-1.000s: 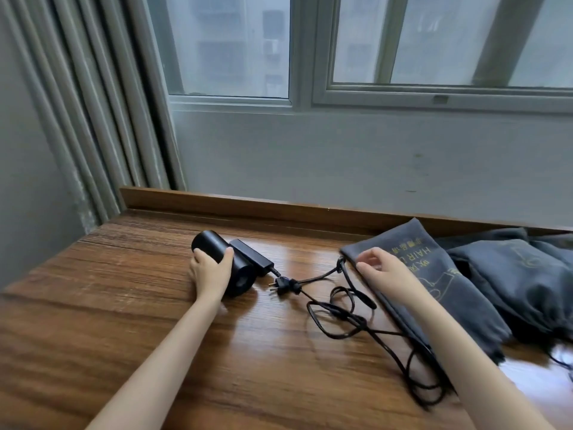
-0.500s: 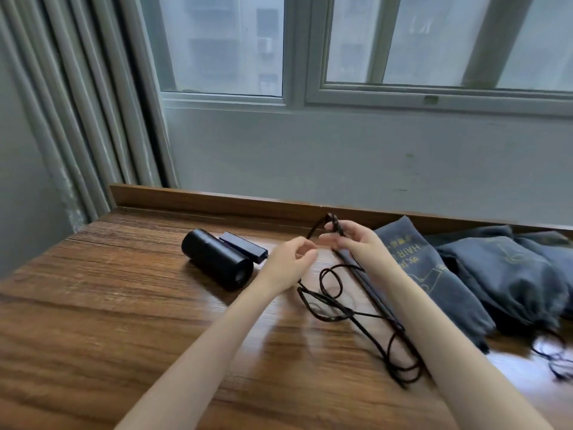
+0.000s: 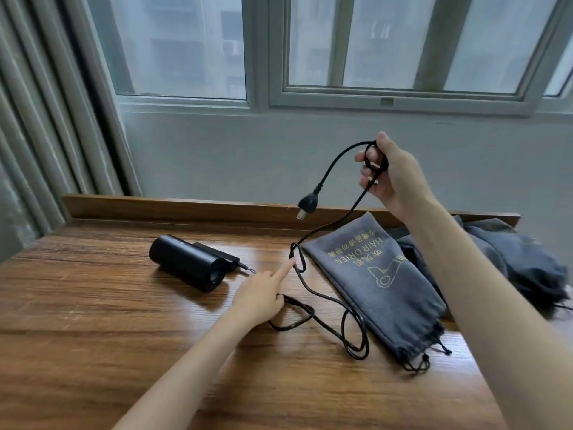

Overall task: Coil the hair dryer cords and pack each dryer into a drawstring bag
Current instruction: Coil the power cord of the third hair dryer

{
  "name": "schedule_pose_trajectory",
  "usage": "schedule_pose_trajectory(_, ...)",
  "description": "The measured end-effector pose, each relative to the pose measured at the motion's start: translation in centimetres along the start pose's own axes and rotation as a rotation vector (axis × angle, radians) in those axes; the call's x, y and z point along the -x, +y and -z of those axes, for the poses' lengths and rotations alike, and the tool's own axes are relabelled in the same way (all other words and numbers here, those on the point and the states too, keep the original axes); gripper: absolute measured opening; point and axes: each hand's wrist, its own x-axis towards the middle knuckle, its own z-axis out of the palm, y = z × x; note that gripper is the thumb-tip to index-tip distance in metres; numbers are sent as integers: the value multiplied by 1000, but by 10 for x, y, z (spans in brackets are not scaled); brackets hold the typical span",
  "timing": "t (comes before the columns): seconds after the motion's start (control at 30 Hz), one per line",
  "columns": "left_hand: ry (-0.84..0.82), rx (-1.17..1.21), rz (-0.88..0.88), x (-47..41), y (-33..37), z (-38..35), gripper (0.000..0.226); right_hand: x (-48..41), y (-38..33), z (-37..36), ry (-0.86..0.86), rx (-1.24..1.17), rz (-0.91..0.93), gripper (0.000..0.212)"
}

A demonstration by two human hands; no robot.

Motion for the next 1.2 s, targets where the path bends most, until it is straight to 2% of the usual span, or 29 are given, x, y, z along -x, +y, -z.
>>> schedule_pose_trajectory(0.13,120,-19,-71,-3,-3,-7,76,4,3,2,7,50,1,38)
schedule_pose_trajectory(0.23,210,232,-117,1,-8,-12,64,15,25,1,-55,96,-72,42)
schedule_pose_trajectory(0.3,350,416,-128,8,-3,-9,47,25,46,0,-124,87,-119,44)
schedule_pose_trajectory(0.37,562,561,-102,16,8,-2,32,39,67,2,-160,68,-166,41)
schedule_pose_trajectory(0.43,722,707,-99,26,24,10,28,53,89,7,-185,86,-177,37)
schedule_pose_trajectory(0.5,705,851,-139,32,42,21,25,68,108,11,-223,168,-151,36)
schedule_pose_trajectory(0.6,534,983,-149,33,64,24,17,84,125,7,-240,311,-58,31)
schedule_pose_trajectory(0.77,449,1187,-8,32,74,1,22,105,139,-6,-208,367,8,26)
schedule_pose_trajectory(0.97,457,1112,49,29,63,-9,22,116,147,-8,-208,551,105,11)
schedule_pose_trajectory(1.2,576,659,-54,32,66,-14,19,122,146,-13,-75,683,250,11)
